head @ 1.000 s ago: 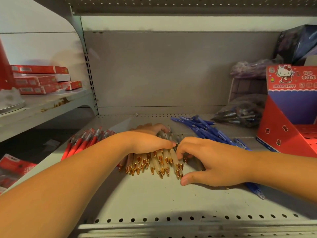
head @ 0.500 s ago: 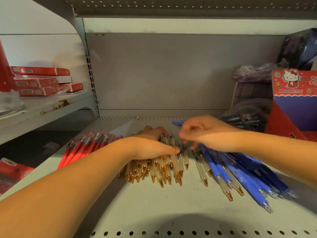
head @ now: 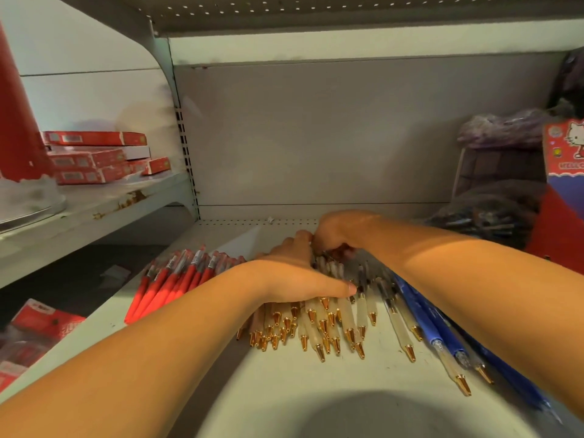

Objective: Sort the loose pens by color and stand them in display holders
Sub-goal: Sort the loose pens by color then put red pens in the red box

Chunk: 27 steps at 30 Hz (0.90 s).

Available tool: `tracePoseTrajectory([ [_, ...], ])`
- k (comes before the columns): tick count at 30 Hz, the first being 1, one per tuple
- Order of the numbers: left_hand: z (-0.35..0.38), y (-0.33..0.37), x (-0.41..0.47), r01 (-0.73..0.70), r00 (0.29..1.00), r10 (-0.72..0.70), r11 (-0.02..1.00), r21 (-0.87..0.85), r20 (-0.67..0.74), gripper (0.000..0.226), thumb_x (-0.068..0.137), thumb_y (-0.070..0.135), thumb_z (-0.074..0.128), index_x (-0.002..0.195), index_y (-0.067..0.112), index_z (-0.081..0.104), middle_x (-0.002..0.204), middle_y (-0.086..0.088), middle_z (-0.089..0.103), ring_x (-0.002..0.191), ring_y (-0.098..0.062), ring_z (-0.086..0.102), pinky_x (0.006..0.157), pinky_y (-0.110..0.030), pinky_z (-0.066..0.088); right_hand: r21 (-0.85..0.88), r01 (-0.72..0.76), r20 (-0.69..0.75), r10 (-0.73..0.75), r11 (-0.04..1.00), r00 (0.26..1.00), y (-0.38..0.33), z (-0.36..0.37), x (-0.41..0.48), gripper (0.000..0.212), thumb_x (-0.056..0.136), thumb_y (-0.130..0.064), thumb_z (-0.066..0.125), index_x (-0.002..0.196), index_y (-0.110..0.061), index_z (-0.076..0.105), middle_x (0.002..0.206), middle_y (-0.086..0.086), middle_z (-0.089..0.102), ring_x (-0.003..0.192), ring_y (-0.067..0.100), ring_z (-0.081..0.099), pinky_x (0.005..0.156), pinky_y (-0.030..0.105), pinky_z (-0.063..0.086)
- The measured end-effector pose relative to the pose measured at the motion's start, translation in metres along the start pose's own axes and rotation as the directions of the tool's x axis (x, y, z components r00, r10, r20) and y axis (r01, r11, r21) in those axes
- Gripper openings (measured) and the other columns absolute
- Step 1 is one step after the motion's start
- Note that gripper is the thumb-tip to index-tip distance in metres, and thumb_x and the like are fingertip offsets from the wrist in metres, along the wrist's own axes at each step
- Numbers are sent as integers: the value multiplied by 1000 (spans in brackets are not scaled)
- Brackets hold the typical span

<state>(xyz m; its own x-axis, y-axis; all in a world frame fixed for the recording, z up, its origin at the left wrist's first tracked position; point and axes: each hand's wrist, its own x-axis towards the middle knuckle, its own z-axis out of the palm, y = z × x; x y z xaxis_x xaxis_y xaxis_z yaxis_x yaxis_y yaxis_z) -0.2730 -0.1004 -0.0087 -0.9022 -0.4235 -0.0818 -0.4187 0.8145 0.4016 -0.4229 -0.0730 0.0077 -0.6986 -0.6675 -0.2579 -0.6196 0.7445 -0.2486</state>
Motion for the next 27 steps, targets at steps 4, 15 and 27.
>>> tracePoseTrajectory([
  [4,2,0,2,6,1000,-6,1000,10,-1,111,65,78,68,151,34,13,151,0,36,131,-25,44,102,-39,41,183,-52,81,38,982,996,4,2,4,18,100,-21,49,93,-9,60,74,6,54,53,14,45,49,24,37],
  [15,1,2,2,-2,999,-4,994,111,53,98,68,84,56,148,42,17,155,-2,28,135,-32,39,106,-51,39,578,127,-254,29,806,967,41,-39,-17,19,97,-10,45,82,-5,55,72,10,53,52,16,46,48,26,40],
  [27,-1,4,-3,-30,998,23,990,139,53,92,78,79,52,151,34,18,153,-3,32,134,-29,40,107,-47,38,427,38,89,-83,903,993,54,1,-85,42,98,-40,54,116,-2,56,49,2,56,35,11,44,32,17,38],
])
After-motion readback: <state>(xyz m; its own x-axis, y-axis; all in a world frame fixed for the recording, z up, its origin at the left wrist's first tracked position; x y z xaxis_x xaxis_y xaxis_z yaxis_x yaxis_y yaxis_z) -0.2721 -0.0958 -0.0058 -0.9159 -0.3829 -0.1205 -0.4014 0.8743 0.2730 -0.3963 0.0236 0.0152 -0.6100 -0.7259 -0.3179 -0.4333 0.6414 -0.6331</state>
